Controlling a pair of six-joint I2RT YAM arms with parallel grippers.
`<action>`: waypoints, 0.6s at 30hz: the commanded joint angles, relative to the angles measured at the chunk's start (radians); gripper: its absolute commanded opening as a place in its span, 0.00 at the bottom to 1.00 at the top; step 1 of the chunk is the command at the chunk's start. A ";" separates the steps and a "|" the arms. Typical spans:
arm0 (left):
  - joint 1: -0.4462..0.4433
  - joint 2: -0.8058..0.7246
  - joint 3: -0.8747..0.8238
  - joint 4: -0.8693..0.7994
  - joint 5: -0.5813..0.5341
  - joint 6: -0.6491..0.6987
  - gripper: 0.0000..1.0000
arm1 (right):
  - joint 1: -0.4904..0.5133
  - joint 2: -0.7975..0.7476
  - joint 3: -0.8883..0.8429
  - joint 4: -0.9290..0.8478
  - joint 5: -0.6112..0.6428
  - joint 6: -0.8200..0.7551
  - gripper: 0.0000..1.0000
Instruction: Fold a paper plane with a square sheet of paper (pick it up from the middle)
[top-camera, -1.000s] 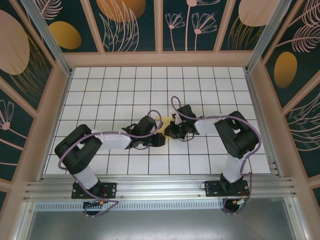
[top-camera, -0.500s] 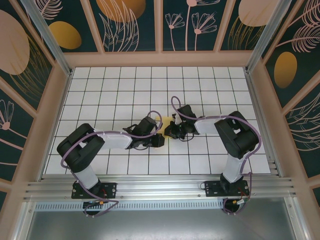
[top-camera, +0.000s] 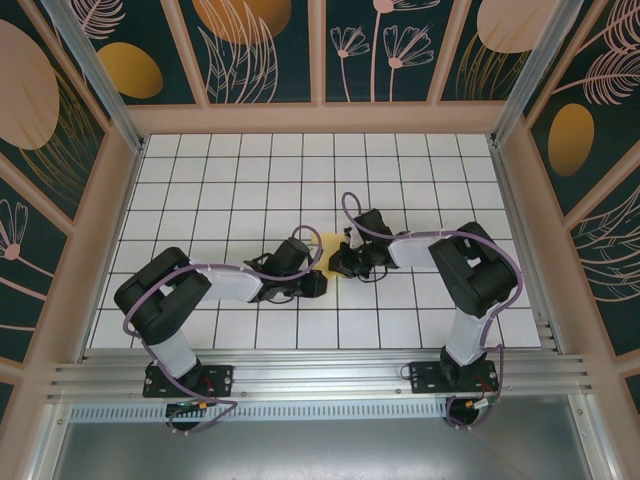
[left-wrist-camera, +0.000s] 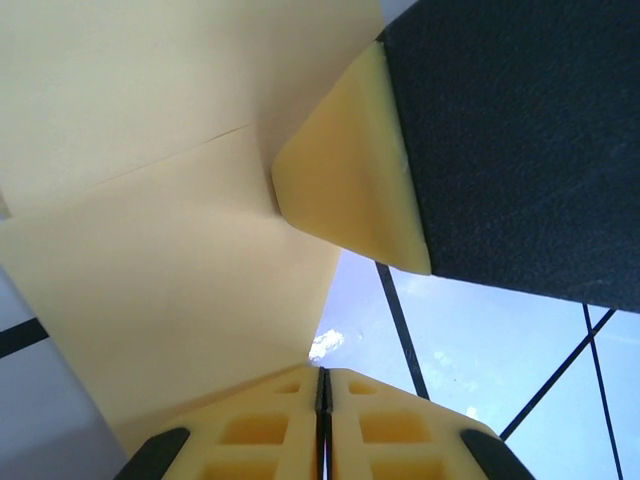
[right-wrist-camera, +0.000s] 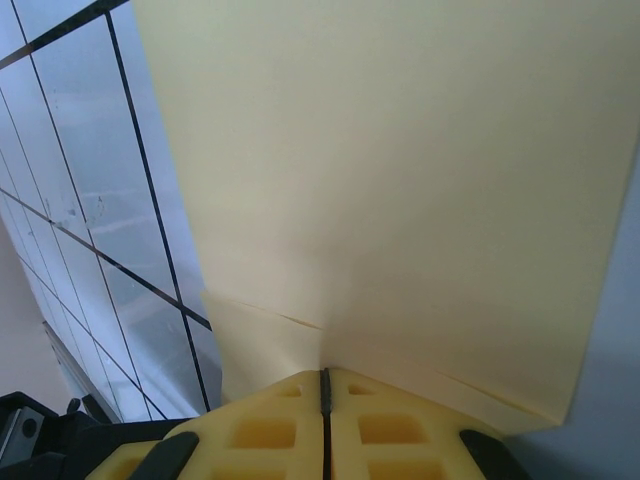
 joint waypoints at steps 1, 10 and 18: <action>0.005 -0.038 -0.041 -0.110 -0.037 0.025 0.13 | 0.005 0.074 -0.023 -0.112 0.156 -0.018 0.09; 0.004 -0.065 -0.072 -0.131 -0.062 0.001 0.11 | 0.004 0.080 -0.020 -0.116 0.161 -0.020 0.09; 0.005 -0.085 -0.096 -0.160 -0.105 -0.047 0.07 | 0.005 0.083 -0.010 -0.131 0.176 -0.026 0.09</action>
